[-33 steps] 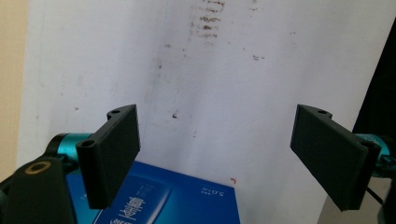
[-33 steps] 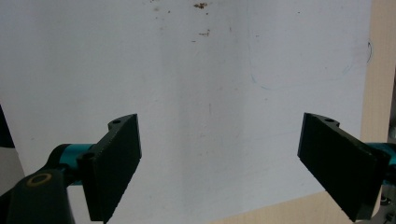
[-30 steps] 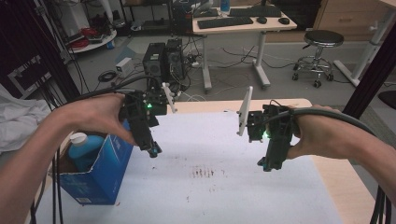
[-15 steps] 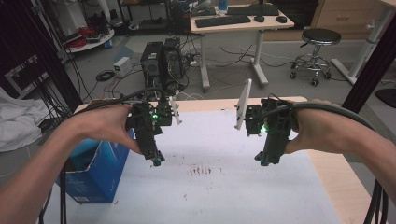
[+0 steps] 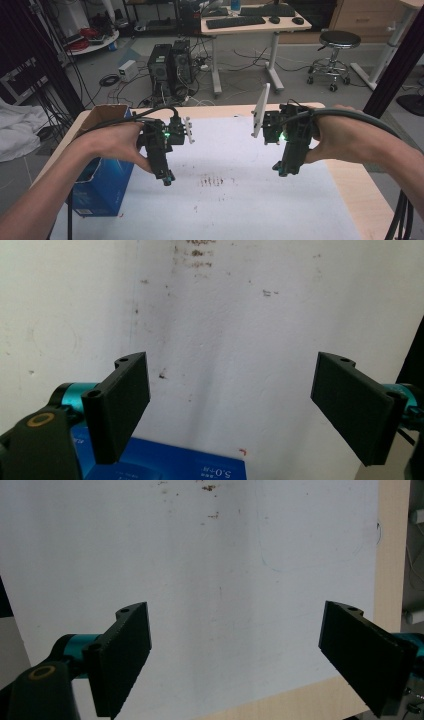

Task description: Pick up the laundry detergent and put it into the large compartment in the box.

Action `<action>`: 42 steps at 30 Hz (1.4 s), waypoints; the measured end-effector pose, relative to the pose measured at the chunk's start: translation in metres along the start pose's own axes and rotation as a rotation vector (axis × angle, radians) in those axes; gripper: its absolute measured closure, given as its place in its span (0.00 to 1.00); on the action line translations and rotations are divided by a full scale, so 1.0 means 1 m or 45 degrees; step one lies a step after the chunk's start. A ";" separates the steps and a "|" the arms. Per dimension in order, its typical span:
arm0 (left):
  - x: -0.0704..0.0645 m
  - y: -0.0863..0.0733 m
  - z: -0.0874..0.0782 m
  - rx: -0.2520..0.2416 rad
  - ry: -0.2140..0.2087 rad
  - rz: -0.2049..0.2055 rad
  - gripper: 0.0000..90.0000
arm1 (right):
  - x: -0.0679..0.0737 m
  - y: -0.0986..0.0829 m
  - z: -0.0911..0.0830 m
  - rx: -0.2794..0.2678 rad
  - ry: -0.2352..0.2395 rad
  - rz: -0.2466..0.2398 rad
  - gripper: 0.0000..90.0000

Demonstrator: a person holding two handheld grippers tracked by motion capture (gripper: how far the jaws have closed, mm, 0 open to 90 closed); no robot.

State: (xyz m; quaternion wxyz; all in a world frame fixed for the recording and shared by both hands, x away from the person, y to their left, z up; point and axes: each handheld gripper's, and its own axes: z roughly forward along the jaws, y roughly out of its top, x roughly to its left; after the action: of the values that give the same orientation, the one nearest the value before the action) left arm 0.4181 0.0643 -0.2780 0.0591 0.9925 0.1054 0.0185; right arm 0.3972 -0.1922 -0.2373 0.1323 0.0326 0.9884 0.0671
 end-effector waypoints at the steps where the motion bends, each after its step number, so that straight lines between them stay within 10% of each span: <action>1: 0.000 0.000 0.000 0.000 0.000 0.000 0.18 | 0.000 0.000 0.000 0.000 0.000 0.000 0.14; 42: -0.013 0.002 0.005 0.035 -0.011 0.074 0.18 | 0.004 0.002 0.002 0.010 -0.006 0.006 0.14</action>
State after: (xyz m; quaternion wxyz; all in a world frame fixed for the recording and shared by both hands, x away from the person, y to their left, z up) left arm 0.4065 0.0587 -0.2832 0.0453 0.9959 0.0766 0.0145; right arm 0.3939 -0.1894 -0.2397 0.1341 0.0354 0.9883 0.0635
